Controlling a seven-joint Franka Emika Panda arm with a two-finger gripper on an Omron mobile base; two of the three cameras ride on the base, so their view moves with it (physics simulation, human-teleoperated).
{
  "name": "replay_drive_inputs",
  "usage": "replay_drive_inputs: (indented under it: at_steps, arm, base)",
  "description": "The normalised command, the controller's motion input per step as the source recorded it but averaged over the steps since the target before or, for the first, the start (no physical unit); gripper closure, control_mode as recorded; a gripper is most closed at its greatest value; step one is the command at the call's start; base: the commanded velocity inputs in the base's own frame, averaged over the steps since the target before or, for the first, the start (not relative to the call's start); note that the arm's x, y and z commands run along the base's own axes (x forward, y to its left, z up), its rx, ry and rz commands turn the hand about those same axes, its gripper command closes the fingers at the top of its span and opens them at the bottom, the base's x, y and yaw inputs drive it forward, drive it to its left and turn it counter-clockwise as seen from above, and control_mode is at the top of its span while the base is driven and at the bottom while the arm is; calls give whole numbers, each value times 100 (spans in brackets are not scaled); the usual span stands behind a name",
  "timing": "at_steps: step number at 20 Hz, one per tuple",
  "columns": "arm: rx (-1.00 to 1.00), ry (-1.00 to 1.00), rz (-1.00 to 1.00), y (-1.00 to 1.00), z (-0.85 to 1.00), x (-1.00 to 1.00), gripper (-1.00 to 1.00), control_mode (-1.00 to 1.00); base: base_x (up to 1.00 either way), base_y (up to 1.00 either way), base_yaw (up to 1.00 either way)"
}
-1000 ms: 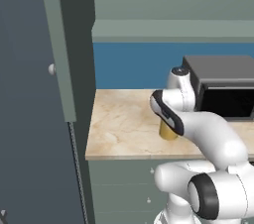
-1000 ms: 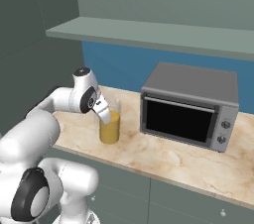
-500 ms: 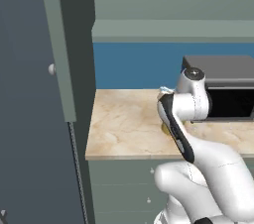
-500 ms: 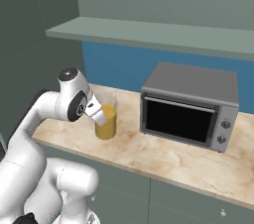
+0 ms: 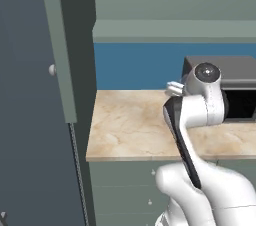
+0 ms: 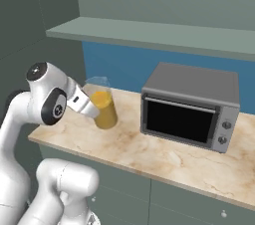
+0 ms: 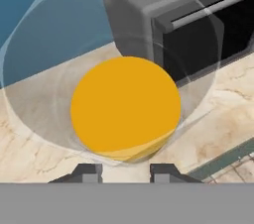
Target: There is a tray on the dining counter. Grab the cup, mug, and pitcher and place them on the tray. The pitcher may be placed next to the tray if it cannot fit the tray.
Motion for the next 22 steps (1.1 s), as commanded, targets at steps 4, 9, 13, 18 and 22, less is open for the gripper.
replay_drive_inputs:
  at_steps: [4, 9, 13, 18, 22]
  arm:
    - [-9, 18, 5, 0, 100, -15, 100, -100]
    - [0, 29, 3, 0, 92, -31, 100, -100]
    - [0, 8, 4, 0, 39, -49, 100, -100]
    - [-1, 0, 4, -3, 4, -15, 100, -100]
    - [0, 0, 3, -14, 0, -9, 100, -100]
  base:
    - [0, 0, 0]
    - [0, 0, 0]
    - [0, 0, 0]
    - [0, 0, 0]
    - [0, 0, 0]
